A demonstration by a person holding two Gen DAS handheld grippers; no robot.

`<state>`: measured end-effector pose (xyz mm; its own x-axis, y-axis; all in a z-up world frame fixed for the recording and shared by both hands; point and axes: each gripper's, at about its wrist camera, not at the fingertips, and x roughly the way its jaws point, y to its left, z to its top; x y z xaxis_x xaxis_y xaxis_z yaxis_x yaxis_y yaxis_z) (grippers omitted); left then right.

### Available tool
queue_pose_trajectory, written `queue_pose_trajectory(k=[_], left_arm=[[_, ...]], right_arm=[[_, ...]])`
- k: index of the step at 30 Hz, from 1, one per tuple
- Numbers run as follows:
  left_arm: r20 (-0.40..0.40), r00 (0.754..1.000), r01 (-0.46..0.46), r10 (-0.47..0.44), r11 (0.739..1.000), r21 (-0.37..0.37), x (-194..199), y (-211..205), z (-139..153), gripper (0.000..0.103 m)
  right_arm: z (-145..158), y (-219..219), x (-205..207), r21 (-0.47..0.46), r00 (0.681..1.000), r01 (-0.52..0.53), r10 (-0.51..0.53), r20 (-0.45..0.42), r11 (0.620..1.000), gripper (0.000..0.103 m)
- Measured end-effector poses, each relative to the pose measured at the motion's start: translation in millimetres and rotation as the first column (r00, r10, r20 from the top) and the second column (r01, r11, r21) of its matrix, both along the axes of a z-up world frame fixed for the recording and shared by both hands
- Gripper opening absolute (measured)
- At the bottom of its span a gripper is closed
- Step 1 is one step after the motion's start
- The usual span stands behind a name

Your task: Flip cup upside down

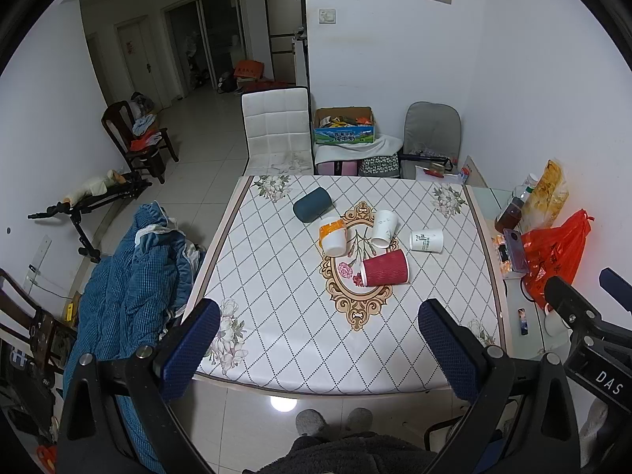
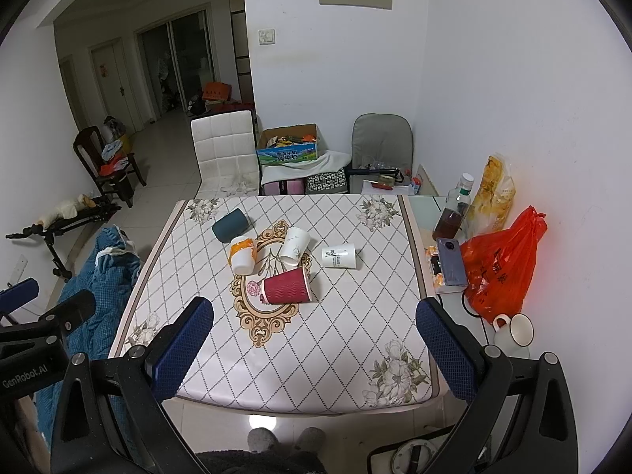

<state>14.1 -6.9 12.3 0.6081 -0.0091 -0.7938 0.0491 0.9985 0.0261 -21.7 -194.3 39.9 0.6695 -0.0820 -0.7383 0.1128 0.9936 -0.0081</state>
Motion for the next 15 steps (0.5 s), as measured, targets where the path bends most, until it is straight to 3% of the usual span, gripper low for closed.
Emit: queue_pose_trajectory(k=[15], left_arm=[[-0.013,1.0,-0.007,0.007,1.0,-0.008,3.9,0.9,-0.9,0.103]], right_arm=[[0.6,-10.5,0.6,0.034,1.0,-0.018,0.018,-0.011,0.999,0.103]])
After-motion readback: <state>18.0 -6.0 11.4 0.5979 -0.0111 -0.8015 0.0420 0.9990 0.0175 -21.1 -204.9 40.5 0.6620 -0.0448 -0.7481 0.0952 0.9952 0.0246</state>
